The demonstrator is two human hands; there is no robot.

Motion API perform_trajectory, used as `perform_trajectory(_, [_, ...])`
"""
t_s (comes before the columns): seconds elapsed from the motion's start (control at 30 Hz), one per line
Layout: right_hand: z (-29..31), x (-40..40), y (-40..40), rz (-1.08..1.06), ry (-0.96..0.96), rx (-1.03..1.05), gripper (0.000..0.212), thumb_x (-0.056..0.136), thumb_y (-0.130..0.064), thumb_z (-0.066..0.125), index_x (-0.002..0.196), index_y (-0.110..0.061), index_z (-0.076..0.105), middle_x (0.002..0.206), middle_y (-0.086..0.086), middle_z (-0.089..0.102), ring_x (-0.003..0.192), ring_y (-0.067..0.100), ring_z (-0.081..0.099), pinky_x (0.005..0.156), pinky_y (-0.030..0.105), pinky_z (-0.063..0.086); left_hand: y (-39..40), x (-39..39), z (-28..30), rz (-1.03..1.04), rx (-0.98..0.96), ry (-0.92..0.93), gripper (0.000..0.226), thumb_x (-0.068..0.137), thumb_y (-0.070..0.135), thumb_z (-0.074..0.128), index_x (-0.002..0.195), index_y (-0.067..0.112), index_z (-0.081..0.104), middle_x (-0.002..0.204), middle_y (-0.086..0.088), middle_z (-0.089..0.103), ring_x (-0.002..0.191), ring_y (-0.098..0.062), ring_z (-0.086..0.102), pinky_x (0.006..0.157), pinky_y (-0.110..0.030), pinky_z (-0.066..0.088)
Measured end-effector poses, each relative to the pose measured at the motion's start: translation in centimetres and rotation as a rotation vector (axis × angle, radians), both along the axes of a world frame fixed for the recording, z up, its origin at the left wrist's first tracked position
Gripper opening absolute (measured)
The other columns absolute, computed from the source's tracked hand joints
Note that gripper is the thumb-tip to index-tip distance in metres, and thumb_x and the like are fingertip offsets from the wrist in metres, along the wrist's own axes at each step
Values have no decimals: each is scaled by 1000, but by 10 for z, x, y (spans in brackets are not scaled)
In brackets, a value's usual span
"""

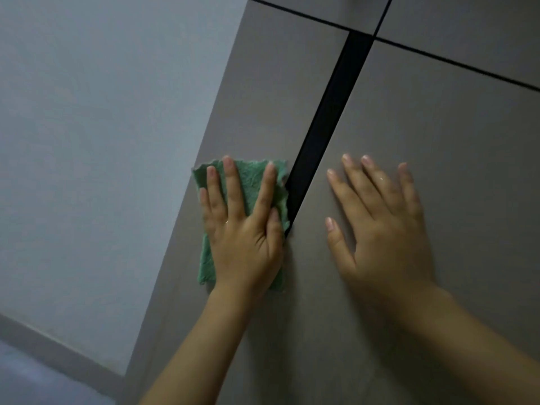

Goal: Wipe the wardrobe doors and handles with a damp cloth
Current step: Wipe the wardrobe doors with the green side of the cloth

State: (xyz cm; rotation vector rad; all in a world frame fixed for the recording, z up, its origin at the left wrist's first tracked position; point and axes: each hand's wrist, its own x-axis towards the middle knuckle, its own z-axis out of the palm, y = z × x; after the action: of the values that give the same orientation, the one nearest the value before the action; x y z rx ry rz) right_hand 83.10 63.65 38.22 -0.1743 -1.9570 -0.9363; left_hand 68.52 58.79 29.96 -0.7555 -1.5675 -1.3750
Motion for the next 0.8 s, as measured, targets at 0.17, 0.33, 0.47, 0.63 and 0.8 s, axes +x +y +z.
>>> perform_trajectory(0.17, [1, 1, 4, 21, -19, 17, 54, 90, -30, 43, 138, -5, 47, 145, 13, 43, 137, 26, 32, 116, 48, 11, 5, 5, 6, 34, -27, -7, 48, 100, 42, 24, 148, 36, 24, 157, -24, 15, 145, -43, 6, 115, -60, 2])
perform_trajectory(0.33, [2, 2, 7, 21, -55, 25, 55, 91, -30, 42, 140, -7, 45, 148, 13, 39, 139, 27, 30, 116, 48, 14, -4, -12, -14, 42, -9, -5, 51, 99, 41, 27, 149, 30, 21, 156, -25, 14, 144, -43, 7, 116, -58, -1])
perform_trajectory(0.47, [2, 2, 6, -3, -76, 9, 57, 91, -32, 40, 142, -5, 42, 150, 15, 36, 141, 28, 25, 117, 47, 14, 0, -13, 15, 14, 86, -152, 51, 99, 37, 28, 150, 28, 26, 157, -25, 13, 145, -42, 6, 117, -54, -2])
perform_trajectory(0.63, [-4, 2, 4, -31, -54, 7, 58, 91, -32, 41, 142, -5, 42, 149, 15, 36, 141, 29, 25, 116, 49, 15, 8, 17, -22, -6, -97, 99, 52, 100, 41, 25, 149, 27, 20, 157, -19, 16, 145, -39, 10, 119, -51, 4])
perform_trajectory(0.8, [-16, 5, -3, -46, -4, -67, 58, 89, -31, 42, 141, -7, 44, 149, 12, 38, 141, 29, 27, 116, 50, 12, -7, -23, -40, 30, -2, -88, 54, 100, 39, 23, 151, 21, 21, 158, -18, 15, 146, -32, 6, 118, -50, 1])
